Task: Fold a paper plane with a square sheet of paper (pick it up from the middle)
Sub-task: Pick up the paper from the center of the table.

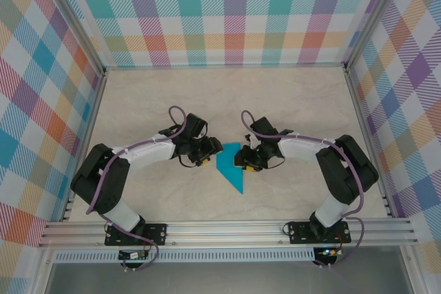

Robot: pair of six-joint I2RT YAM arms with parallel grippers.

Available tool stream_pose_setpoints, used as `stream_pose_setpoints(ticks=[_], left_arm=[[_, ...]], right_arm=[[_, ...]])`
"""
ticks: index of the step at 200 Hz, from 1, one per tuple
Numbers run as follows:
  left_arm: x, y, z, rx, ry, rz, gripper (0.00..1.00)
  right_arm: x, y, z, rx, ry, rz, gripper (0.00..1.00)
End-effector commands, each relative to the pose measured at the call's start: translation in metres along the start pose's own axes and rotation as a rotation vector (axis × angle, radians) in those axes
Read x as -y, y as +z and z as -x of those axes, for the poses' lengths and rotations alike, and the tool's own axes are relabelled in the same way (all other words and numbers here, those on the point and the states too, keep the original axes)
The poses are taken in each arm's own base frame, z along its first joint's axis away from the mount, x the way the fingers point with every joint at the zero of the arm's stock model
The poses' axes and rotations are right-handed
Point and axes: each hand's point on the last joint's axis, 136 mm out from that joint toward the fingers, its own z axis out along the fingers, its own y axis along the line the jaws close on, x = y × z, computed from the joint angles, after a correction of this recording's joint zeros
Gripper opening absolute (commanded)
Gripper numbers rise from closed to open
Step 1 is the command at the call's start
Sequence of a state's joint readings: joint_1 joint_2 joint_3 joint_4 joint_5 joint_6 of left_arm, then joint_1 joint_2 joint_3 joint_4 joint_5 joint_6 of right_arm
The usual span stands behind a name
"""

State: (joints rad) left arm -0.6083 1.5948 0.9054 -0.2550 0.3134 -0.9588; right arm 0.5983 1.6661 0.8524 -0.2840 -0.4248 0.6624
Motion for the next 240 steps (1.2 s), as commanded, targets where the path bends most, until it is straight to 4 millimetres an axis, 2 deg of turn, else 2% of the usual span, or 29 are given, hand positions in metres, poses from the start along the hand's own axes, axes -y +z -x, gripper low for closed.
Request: stream_pose_setpoints(ticks=[1,56,98,161,214,240], left_arm=[[0.005,-0.006,-0.004,0.004,-0.001,-0.025,0.59],[0.006,-0.010,-0.005,0.007,-0.001,-0.040,0.59],[0.006,-0.017,-0.005,0.019,-0.014,-0.079,0.59],[0.008,-0.017,0.001,-0.009,-0.077,-0.216,0.61],[0.015,-0.004,0.000,-0.058,-0.118,-0.297,0.61],[0.016,-0.006,0.004,-0.055,-0.116,-0.324,0.62]], right_arm=[[-0.018,0.001,0.004,0.004,-0.044,0.086,0.35],[-0.016,0.014,0.005,-0.020,-0.016,0.114,0.18],[-0.025,0.004,0.008,0.001,-0.019,0.182,0.09],[-0.036,-0.017,0.012,0.032,0.007,0.370,0.05],[-0.046,-0.027,0.011,0.040,-0.015,0.454,0.05],[-0.050,-0.033,0.012,0.048,-0.026,0.474,0.05]])
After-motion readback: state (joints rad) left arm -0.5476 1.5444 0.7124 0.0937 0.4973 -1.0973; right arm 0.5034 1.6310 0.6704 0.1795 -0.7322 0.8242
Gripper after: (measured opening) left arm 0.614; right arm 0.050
